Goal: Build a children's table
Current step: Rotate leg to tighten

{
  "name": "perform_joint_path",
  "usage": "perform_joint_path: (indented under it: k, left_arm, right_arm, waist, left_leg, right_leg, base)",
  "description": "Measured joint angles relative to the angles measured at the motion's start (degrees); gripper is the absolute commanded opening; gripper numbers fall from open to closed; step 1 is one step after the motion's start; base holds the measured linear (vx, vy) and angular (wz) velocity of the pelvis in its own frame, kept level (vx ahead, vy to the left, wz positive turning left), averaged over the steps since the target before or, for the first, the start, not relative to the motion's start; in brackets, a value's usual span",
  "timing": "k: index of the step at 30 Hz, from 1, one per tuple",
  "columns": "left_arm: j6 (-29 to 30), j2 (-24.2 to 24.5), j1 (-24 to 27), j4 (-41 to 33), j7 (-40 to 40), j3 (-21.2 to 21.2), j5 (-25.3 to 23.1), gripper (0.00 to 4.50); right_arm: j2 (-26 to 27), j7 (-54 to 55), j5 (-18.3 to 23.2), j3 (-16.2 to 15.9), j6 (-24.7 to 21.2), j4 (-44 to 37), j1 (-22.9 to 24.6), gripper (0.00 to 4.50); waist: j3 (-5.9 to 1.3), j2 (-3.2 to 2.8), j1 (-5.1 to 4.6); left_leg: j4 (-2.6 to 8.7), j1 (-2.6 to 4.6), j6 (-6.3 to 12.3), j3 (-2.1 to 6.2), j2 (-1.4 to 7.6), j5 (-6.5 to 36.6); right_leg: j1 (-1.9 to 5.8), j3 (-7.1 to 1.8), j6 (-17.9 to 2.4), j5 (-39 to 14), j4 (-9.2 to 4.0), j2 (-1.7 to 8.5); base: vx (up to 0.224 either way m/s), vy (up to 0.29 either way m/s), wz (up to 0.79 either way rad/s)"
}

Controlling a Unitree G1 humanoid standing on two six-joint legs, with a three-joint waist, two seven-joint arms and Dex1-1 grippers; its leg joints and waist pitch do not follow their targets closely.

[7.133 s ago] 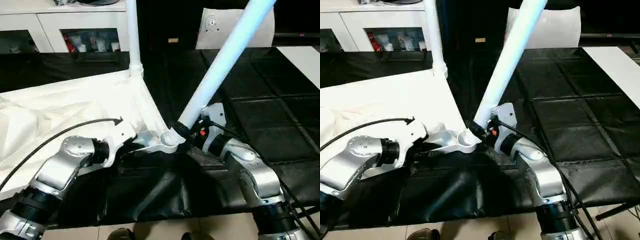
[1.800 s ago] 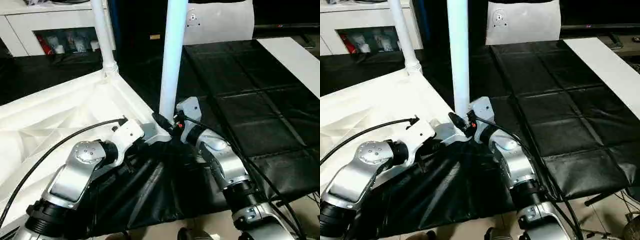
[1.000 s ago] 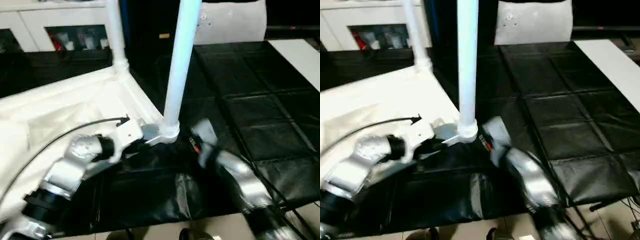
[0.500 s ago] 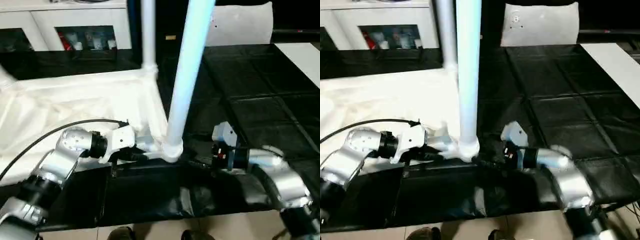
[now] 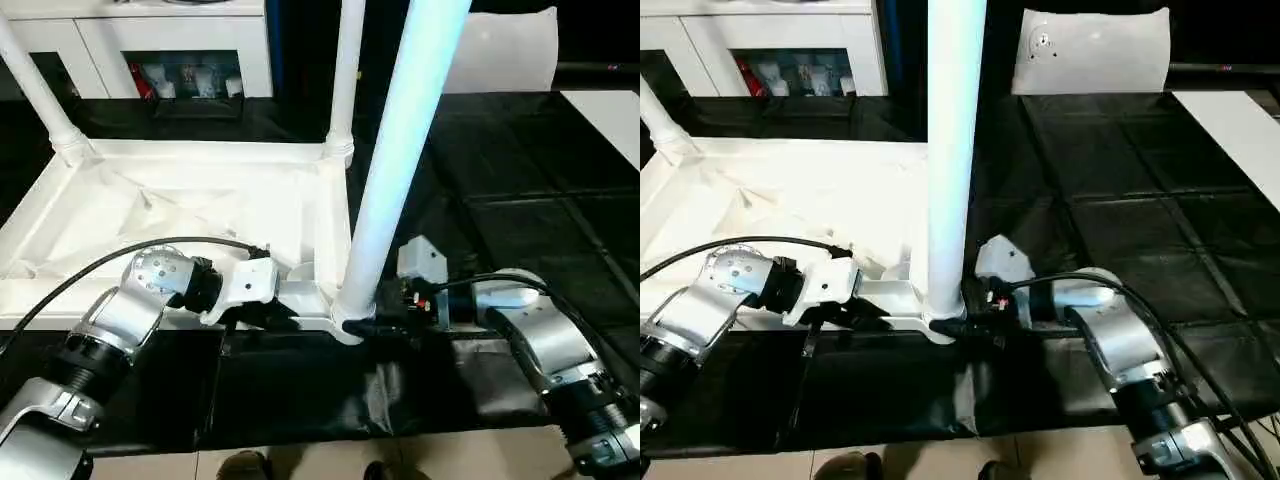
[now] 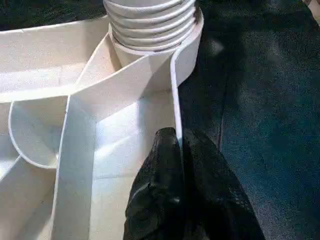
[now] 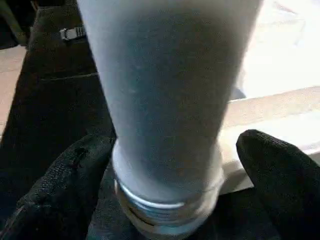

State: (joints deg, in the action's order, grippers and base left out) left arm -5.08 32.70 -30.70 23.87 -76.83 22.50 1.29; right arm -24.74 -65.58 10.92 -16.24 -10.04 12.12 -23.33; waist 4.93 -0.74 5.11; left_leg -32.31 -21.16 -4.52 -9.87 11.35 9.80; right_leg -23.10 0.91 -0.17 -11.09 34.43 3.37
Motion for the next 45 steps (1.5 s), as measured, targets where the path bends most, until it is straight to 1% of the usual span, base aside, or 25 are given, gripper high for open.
perform_joint_path:
  k: [1,2,6,7,13,15,16,17,22,26,31,33,35,37,39,41,42,43,45]
  left_arm:
    - [-0.1,0.0,0.0,0.1,0.0,0.0,0.0,0.0]
    - [-0.1,0.0,0.0,0.1,0.0,0.0,0.0,0.0]
    - [-0.4,-0.1,-0.2,0.4,-0.2,0.1,0.0,0.0]
    - [-0.5,-0.1,-0.3,0.7,-0.4,0.0,0.0,0.0]
    - [-1.2,-0.2,-0.4,1.3,-0.4,0.0,0.0,0.0]
    - [-1.3,-0.2,-0.4,1.3,-0.5,0.0,0.0,0.0]
    - [-1.4,-0.2,-0.4,1.3,-0.5,0.0,0.0,0.0]
    - [-1.4,-0.2,-0.4,1.3,-0.5,0.0,0.0,0.0]
    - [-1.3,-0.2,-0.3,1.3,-0.6,-0.1,0.0,0.0]
    - [-0.8,-0.2,-0.2,1.2,-1.0,-0.2,0.2,0.0]
    - [3.3,-1.2,1.2,-0.7,0.2,-1.8,1.2,0.0]
    - [9.0,-2.4,2.2,-2.8,3.6,-3.2,1.2,0.0]
    - [13.4,-3.8,2.3,-3.9,6.7,-4.3,1.0,0.0]
    - [17.9,-7.5,2.6,-4.9,13.1,-5.8,-0.3,0.0]
    - [20.9,-10.9,2.6,-5.7,18.4,-6.3,-1.5,0.0]
    - [24.0,-14.9,2.7,-6.6,24.2,-7.0,-3.1,0.0]
    - [26.0,-17.8,2.6,-6.8,28.6,-7.6,-4.4,0.0]
    - [27.4,-19.9,2.3,-6.9,31.7,-7.8,-5.4,0.0]
    - [29.9,-23.1,2.1,-7.5,36.5,-7.9,-6.0,0.0]
  right_arm:
    - [0.1,-0.1,0.1,0.0,-0.1,0.1,-0.2,4.31]
    - [0.2,-0.2,0.2,0.0,-0.5,0.3,-0.3,4.1]
    - [0.4,-1.3,0.7,0.0,-1.1,0.5,-0.6,3.96]
    - [0.4,-1.5,0.7,0.0,-1.3,0.6,-0.6,3.81]
    - [0.1,-2.3,0.8,0.0,-2.3,1.7,-0.6,3.28]
    - [0.1,-2.3,0.8,0.0,-2.4,2.0,-0.8,3.21]
    - [0.1,-2.3,0.8,0.0,-2.5,2.0,-0.8,3.11]
    - [0.2,-2.3,0.8,0.0,-2.5,2.0,-0.8,2.91]
    - [0.4,-2.3,1.2,0.1,-3.7,1.9,-0.8,2.77]
    - [0.5,-2.3,1.6,0.1,-4.4,1.2,-0.1,2.77]
    - [1.9,0.8,2.1,1.6,-6.4,-2.5,3.4,2.77]
    - [4.4,6.3,2.0,4.0,-7.9,-4.2,5.9,2.77]
    - [6.5,11.3,1.7,5.4,-8.7,-4.8,6.9,2.77]
    - [11.0,20.1,0.2,8.3,-9.3,-4.4,7.5,2.77]
    - [14.1,27.6,-1.1,10.1,-9.4,-3.9,7.3,2.77]
    - [17.6,34.0,-2.6,12.2,-9.3,-1.9,6.1,2.77]
    - [20.4,38.9,-3.6,13.7,-9.3,0.3,4.4,2.77]
    - [22.1,42.3,-4.3,14.7,-9.3,1.7,3.1,2.77]
    - [24.0,47.2,-4.6,16.0,-9.4,3.5,1.2,2.77]
  waist:
    - [0.0,0.0,0.0]
    - [0.0,0.0,-0.01]
    - [0.0,0.0,0.01]
    - [0.0,0.0,0.02]
    - [0.0,0.0,0.0]
    - [0.0,0.0,0.02]
    - [0.0,0.0,0.03]
    - [0.0,0.0,0.02]
    - [0.01,-0.01,0.01]
    - [0.01,-0.01,0.04]
    - [0.03,-0.08,0.06]
    - [0.05,-0.12,-0.06]
    - [0.19,-0.35,-0.42]
    - [0.3,-0.52,-1.19]
    - [0.42,-0.76,-2.19]
    - [0.41,-0.78,-2.84]
    - [0.41,-0.85,-3.31]
    - [0.45,-0.91,-3.53]
    - [0.54,-1.06,-3.72]
  left_leg:
    - [-0.01,0.01,0.0,0.0,0.01,0.0]
    - [-0.03,0.0,0.0,0.01,0.01,0.0]
    - [-0.03,-0.01,0.0,0.0,0.01,0.0]
    - [-0.03,-0.01,0.0,0.0,0.01,0.0]
    - [-0.03,0.02,-0.01,0.0,0.02,0.0]
    - [-0.02,0.01,-0.01,0.0,0.02,0.0]
    - [-0.02,0.01,-0.01,0.0,0.02,0.0]
    - [-0.02,0.01,-0.01,0.0,0.02,0.0]
    - [-0.01,0.04,-0.01,0.0,0.03,0.0]
    - [0.0,0.06,-0.01,0.0,0.03,0.0]
    - [0.06,0.1,-0.01,-0.02,0.01,0.0]
    - [0.08,0.22,-0.02,-0.02,0.01,0.0]
    - [0.06,0.28,-0.02,-0.03,-0.04,0.0]
    - [0.06,0.32,-0.02,-0.03,-0.13,0.0]
    - [0.15,0.34,-0.02,-0.02,-0.3,0.0]
    - [0.3,0.33,-0.01,-0.02,-0.4,0.0]
    - [0.29,0.34,-0.01,-0.02,-0.47,0.0]
    - [0.29,0.33,-0.01,-0.02,-0.53,0.0]
    - [0.47,0.29,0.0,-0.02,-0.59,0.0]
  right_leg:
    - [0.0,0.0,0.0,0.0,0.02,0.0]
    - [0.0,0.0,0.0,0.0,0.03,0.0]
    - [0.0,0.0,0.0,0.0,0.02,0.0]
    - [0.0,0.0,0.0,0.0,0.02,0.0]
    - [0.0,0.0,0.0,0.0,0.04,0.0]
    - [0.0,0.0,0.0,0.0,0.03,0.0]
    - [0.0,0.0,0.0,0.0,0.03,0.0]
    - [0.0,0.0,0.0,0.0,0.03,0.0]
    - [0.0,0.0,0.0,0.0,0.03,-0.01]
    - [0.02,-0.01,0.0,0.0,0.02,-0.01]
    - [0.05,-0.03,0.0,0.0,-0.04,0.01]
    - [0.14,-0.04,0.0,0.0,-0.02,0.02]
    - [0.14,-0.13,0.1,-0.1,-0.03,0.04]
    - [0.13,-0.21,0.3,-0.2,-0.07,0.08]
    - [0.11,-0.25,0.4,-0.2,-0.29,0.19]
    - [0.1,-0.24,0.4,-0.2,-0.48,0.27]
    - [0.08,-0.26,0.4,-0.3,-0.5,0.32]
    - [0.06,-0.25,0.4,-0.3,-0.53,0.38]
    - [0.02,-0.19,0.4,-0.3,-0.9,0.43]
  base:
    - [0.0,0.0,0.0]
    - [0.0,0.0,0.0]
    - [0.0,0.0,0.0]
    - [0.0,0.0,0.0]
    - [0.0,0.0,0.0]
    - [0.0,0.0,0.0]
    - [0.0,0.0,0.0]
    - [0.0,0.0,0.0]
    - [0.0,0.0,0.0]
    - [0.0,0.0,0.0]
    - [0.0,0.0,0.0]
    - [0.0,0.0,0.0]
    - [0.0,0.0,0.0]
    - [0.0,0.0,0.0]
    - [0.0,0.0,0.0]
    - [0.0,0.0,0.0]
    - [0.0,0.0,0.0]
    - [0.0,0.0,0.0]
    - [0.0,0.0,0.0]
